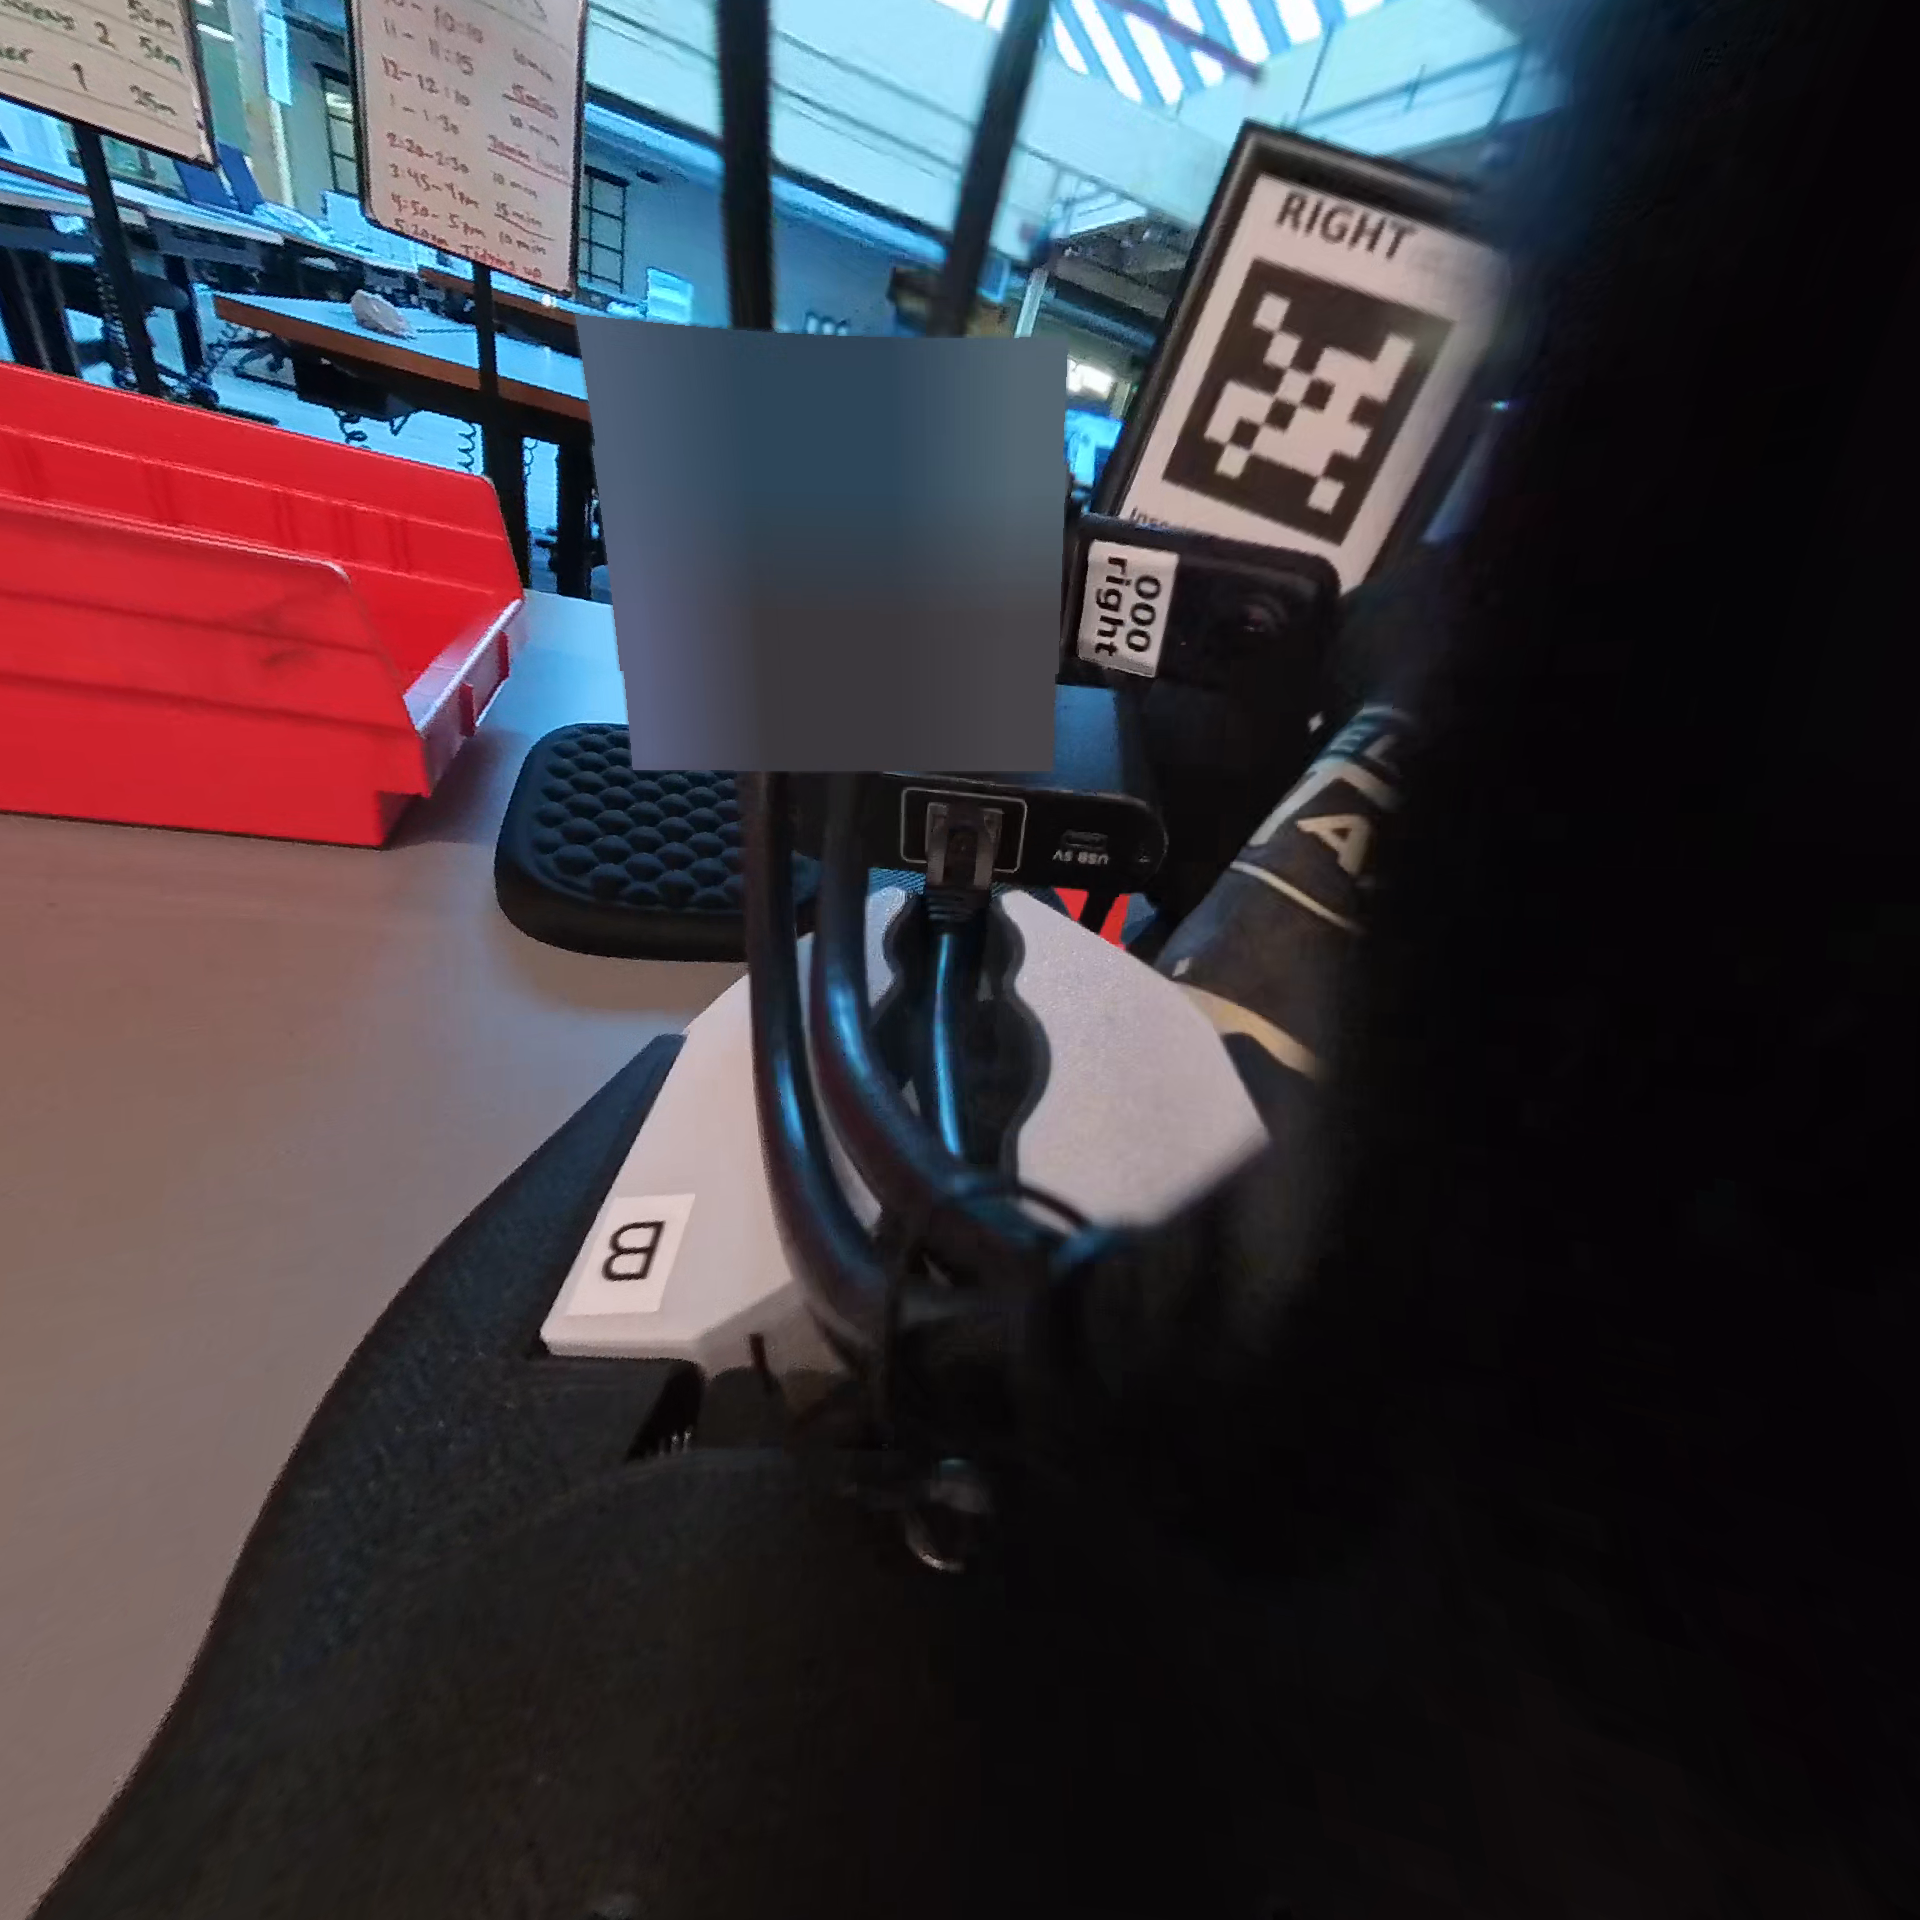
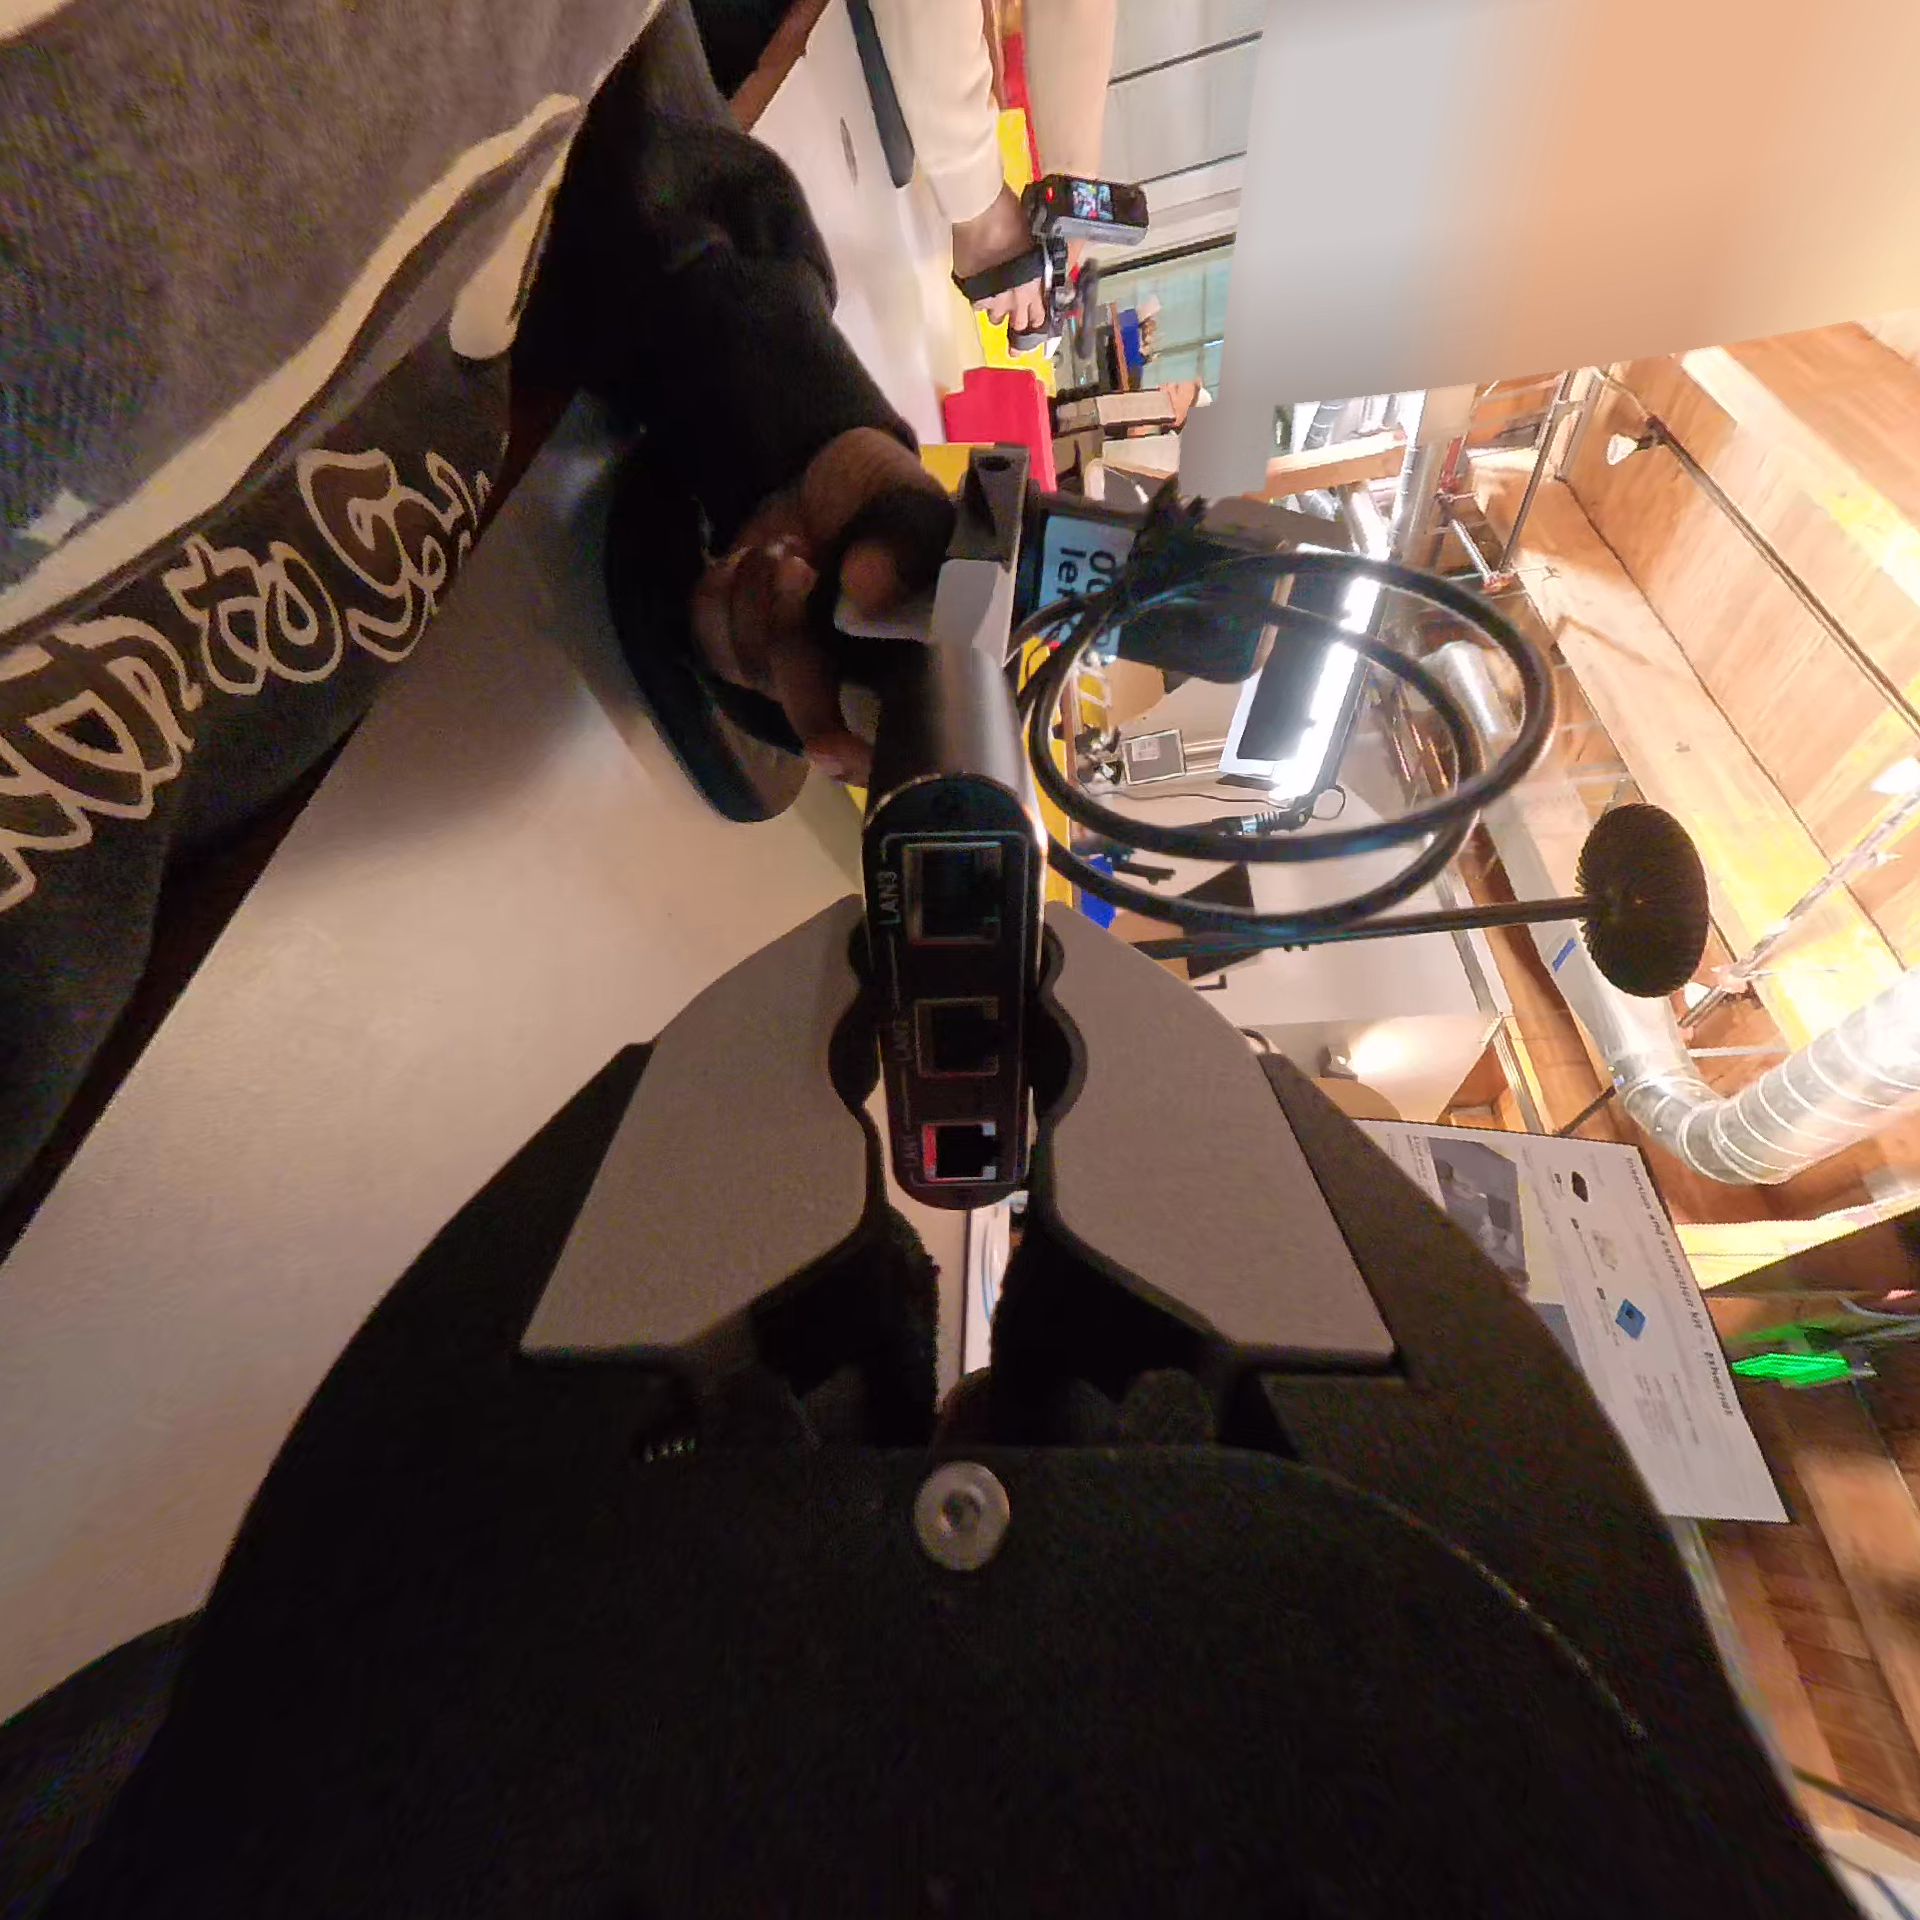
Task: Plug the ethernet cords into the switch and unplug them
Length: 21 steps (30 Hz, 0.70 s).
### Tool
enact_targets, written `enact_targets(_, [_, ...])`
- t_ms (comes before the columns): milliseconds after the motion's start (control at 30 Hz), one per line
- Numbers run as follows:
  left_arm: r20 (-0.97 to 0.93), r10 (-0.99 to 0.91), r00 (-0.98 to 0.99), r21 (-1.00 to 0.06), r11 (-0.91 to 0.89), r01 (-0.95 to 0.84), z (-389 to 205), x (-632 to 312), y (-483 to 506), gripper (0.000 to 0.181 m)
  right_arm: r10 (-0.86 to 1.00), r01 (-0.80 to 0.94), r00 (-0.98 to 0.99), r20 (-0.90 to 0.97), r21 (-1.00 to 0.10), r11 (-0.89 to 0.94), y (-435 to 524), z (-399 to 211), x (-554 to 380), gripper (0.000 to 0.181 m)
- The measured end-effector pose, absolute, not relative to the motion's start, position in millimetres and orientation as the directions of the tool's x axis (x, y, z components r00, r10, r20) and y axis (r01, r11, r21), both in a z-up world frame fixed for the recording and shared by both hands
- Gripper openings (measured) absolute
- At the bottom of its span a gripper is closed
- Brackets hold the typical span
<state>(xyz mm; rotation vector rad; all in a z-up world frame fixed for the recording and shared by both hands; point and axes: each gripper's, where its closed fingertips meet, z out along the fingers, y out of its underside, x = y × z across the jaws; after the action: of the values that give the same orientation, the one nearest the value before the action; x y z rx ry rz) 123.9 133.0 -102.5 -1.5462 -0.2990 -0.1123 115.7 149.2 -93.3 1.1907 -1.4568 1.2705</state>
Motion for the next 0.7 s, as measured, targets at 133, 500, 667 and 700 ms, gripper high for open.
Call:
enact_targets(133, [0.284, 0.104, 0.953, -0.959, 0.032, 0.282, -107.1, 123.5, 137.0, 0.011, -0.164, -0.988, -0.152, 0.975, -0.147, 0.04, 149.1, -99.5, 116.1, 0.024])
enact_targets(500, [0.275, 0.371, 0.887, -0.948, 0.259, 0.185, -85.2, 77.5, 103.3, 0.045, 0.04, -0.936, -0.216, 0.976, -0.218, 0.277, 142.2, -84.1, 73.9, 0.024])
enact_targets(667, [0.251, 0.727, 0.639, -0.915, 0.393, -0.088, -64.4, 42.0, 35.2, 0.048, 0.113, -0.749, -0.254, 0.961, -0.269, 0.606, 152.2, -92.2, 15.2, 0.024])
enact_targets(700, [0.239, 0.767, 0.595, -0.904, 0.399, -0.152, -58.8, 41.7, 24.7, 0.047, 0.109, -0.695, -0.261, 0.959, -0.265, 0.668, 154.5, -97.7, 5.9, 0.024])
